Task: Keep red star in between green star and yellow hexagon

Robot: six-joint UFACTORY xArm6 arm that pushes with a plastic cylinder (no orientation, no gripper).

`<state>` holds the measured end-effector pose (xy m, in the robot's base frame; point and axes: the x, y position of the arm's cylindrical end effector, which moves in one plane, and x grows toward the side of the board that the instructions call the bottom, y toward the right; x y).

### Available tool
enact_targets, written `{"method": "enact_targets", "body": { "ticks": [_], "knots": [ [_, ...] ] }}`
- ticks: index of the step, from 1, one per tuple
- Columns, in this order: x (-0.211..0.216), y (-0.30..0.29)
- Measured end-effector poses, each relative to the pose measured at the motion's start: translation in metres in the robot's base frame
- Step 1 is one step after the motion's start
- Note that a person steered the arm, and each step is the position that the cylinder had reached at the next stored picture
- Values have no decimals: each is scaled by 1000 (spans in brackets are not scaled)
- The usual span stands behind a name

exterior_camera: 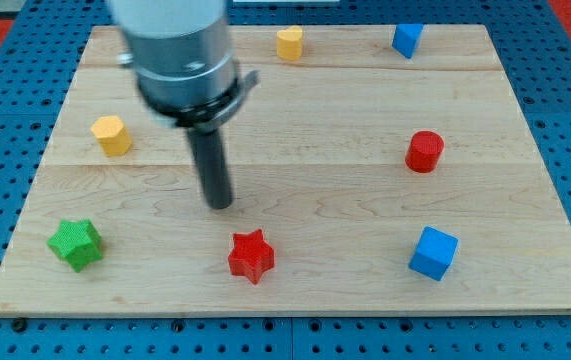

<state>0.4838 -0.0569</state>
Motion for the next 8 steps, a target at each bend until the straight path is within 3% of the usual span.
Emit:
{"method": "enact_targets", "body": {
  "ticks": [1, 2, 4, 5, 7, 8],
  "knots": [
    [27, 48],
    [75, 52],
    [72, 19],
    [80, 49],
    [103, -25],
    [109, -10]
  ]
}}
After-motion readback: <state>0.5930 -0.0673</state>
